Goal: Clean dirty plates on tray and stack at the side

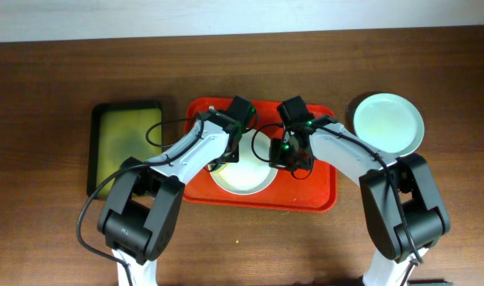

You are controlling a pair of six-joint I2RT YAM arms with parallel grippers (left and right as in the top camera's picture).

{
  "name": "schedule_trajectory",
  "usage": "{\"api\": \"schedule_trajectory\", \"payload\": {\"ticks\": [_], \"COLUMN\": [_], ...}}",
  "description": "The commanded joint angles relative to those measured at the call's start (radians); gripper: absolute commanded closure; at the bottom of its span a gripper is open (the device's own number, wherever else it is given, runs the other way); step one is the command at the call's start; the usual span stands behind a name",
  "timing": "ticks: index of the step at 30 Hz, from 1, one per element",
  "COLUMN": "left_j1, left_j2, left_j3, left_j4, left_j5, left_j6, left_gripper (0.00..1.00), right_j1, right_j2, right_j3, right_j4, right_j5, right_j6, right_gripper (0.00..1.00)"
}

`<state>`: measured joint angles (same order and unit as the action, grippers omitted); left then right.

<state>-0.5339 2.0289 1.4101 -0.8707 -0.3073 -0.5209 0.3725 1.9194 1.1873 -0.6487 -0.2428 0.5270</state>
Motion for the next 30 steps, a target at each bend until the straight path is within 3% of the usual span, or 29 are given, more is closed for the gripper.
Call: {"api": "schedule_trajectory", "payload": {"ticks": [1, 7, 11, 17, 23, 30], "left_j1": [0.036, 0.072, 0.18, 0.415, 0.563, 0.582], "left_j2": [-0.079, -0.278, -0.323, -0.252, -0.129, -0.037], "left_j3": [0.002, 0.003, 0.002, -0.026, -0.026, -0.026], "left_j4": [-0.026, -0.029, -0.045, -0.017, 0.011, 0.051], "left_j5": [-0.161, -0.074, -0.069, -0.044, 0.053, -0.002], "left_j6": [-0.013, -0.013, -0.013, -0.013, -0.024, -0.024], "left_gripper": [1.0, 1.0, 1.0, 1.0, 1.0, 0.97], "right_j1": [-0.012, -0.012, -0.011, 0.103, 0.297, 0.465], "right_j2": [0.002, -0.052, -0.118, -0.163, -0.163, -0.163], "right_j3": [-0.011, 0.042, 0.138, 0.348, 0.465, 0.469], "right_j4": [-0.023, -0.095, -0.214, -0.474, -0.595, -0.594], "right_j5": [0.082, 0.079, 0.14, 0.571, 1.02, 1.368], "right_j6": [0.002, -0.078, -0.132, -0.132, -0.136, -0.403], "right_gripper": [0.96, 0.96, 0.96, 0.96, 0.96, 0.96]}}
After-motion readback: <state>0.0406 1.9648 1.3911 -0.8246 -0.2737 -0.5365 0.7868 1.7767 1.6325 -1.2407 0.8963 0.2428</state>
